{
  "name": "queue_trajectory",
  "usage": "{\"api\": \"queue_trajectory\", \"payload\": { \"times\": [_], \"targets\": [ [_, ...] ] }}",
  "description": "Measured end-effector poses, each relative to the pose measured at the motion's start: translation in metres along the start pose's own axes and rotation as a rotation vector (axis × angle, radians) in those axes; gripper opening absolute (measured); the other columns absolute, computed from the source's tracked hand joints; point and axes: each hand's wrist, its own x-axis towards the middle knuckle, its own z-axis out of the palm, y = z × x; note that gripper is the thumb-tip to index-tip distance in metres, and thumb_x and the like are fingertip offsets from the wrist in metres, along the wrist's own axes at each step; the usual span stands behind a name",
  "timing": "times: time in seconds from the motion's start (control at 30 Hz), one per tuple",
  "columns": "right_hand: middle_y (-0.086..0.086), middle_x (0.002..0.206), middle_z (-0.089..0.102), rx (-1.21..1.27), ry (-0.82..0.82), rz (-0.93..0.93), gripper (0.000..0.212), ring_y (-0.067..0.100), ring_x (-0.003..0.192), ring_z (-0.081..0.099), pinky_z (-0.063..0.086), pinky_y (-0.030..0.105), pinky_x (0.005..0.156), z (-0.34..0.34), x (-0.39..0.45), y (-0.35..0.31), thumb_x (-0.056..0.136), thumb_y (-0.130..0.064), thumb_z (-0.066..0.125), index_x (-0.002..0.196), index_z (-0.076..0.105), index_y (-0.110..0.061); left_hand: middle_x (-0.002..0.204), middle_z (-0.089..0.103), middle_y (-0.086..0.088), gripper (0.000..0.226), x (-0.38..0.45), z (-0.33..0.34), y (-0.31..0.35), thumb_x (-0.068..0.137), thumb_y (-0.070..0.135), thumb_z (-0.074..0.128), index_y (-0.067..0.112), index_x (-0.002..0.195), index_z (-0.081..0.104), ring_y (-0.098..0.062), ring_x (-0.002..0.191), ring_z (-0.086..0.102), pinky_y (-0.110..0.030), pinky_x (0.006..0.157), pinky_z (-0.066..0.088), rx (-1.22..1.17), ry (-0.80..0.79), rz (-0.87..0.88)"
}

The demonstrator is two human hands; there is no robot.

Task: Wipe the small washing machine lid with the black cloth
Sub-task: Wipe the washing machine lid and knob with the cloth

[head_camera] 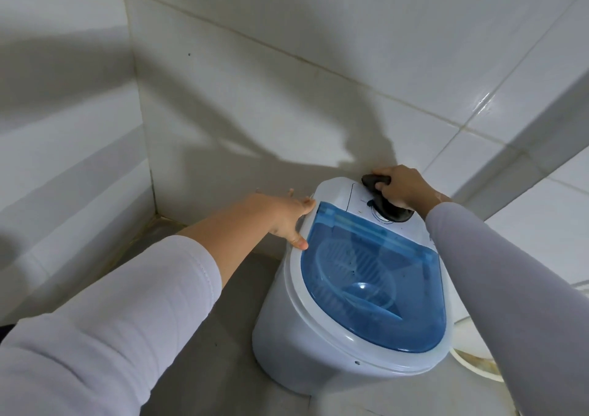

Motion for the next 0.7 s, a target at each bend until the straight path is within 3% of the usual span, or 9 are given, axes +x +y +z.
{"api": "queue_trajectory", "payload": {
  "times": [0.13,0.27,0.53,0.7],
  "targets": [
    [0.016,0.129,0.056,-0.012,-0.039,0.007,0.038,0.035,0.116,0.049,0.041,0.033,0.091,0.008,0.002,-0.010,0.093,-0.017,0.044,0.130,0.052,-0.021,0.161,-0.006,0.007,0.099,-0.002,-0.002,0.003,0.085,0.048,0.061,0.025,0.152,-0.009,-0.018,0.148,-0.014,-0.059,0.114,0.000,0.029,-0.010,-0.007],
    [0.014,0.133,0.054,0.034,-0.017,0.037,0.039,0.033,0.119,0.049,0.041,0.033,0.099,0.011,0.003,-0.011,0.091,-0.015,0.048,0.129,0.053,-0.021,0.162,-0.005,0.006,0.101,-0.001,-0.003,0.003,0.084,0.049,0.061,0.024,0.152,-0.010,-0.018,0.148,-0.014,-0.060,0.114,0.001,0.059,-0.027,-0.016],
    [0.014,0.131,0.054,0.000,0.013,-0.066,0.040,0.034,0.113,0.052,0.040,0.028,0.090,0.013,-0.005,-0.008,0.090,-0.011,0.049,0.127,0.055,-0.024,0.162,-0.007,0.008,0.104,0.008,-0.003,0.001,0.081,0.054,0.062,0.027,0.151,-0.010,-0.018,0.148,-0.014,-0.064,0.112,0.002,0.106,-0.028,-0.028],
    [0.009,0.121,0.060,0.041,-0.021,-0.162,0.041,0.030,0.108,0.056,0.045,0.032,0.095,0.012,-0.020,-0.012,0.085,-0.005,0.053,0.121,0.061,-0.024,0.161,-0.007,0.007,0.104,0.007,-0.005,0.004,0.082,0.050,0.063,0.025,0.151,-0.011,-0.018,0.148,-0.014,-0.061,0.113,0.001,0.103,-0.049,-0.030]
  ]
}}
